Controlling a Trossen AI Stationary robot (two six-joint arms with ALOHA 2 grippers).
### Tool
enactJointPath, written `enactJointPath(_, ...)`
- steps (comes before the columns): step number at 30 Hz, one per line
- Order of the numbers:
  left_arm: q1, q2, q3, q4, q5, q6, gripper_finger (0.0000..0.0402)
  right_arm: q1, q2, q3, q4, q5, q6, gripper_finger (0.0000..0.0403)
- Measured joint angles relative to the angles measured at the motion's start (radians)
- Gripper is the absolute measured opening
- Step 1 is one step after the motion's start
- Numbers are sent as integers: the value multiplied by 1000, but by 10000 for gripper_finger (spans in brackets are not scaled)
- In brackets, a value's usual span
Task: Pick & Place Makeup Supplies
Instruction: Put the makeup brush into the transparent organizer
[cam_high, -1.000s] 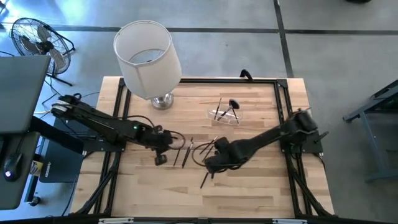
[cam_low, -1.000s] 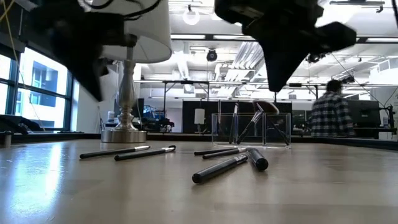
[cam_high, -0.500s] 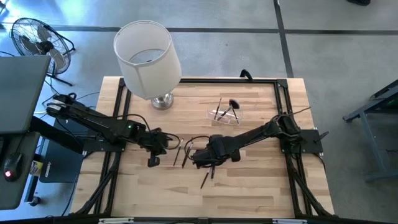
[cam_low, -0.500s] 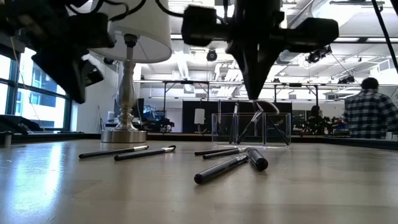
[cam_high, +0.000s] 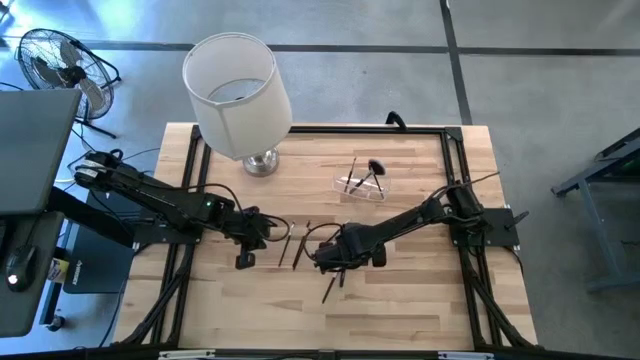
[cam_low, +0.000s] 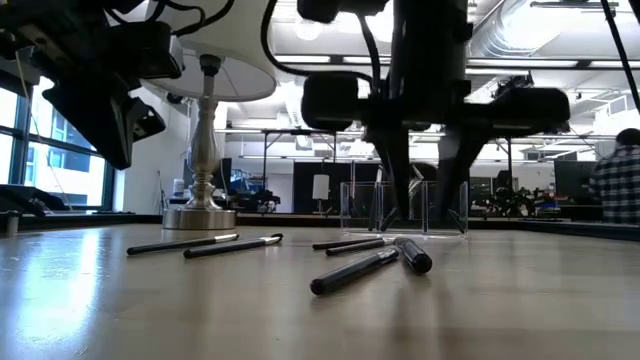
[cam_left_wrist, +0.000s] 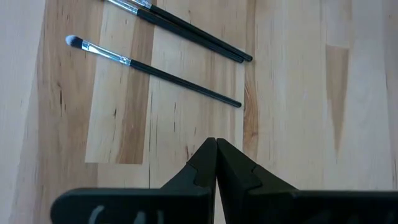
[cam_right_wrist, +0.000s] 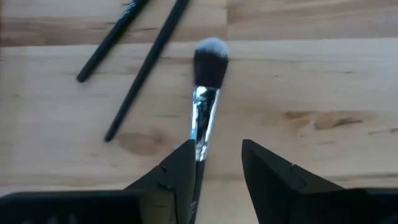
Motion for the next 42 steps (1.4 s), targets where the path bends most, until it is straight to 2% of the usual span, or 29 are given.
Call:
enactJointPath(10, 0, 0, 0, 2, -1, 7, 3, -29, 0, -103, 152, -24, -42, 131)
enactJointPath(15, 0, 0, 1, 1, -2, 23, 3, -45, -5, -127, 155, -63, -61, 122)
enactJointPath(18, 0, 0, 1, 1, -3, 22, 3, -48, -5, -128, 149, -81, -99, 102)
enactJointPath(24, 0, 0, 1, 2, -9, 28, 3, -48, -5, -130, 147, -64, -118, 35)
enactJointPath(42, 0, 0, 1, 6, -36, 34, 3, -47, 2, -98, 131, -52, -344, 36)
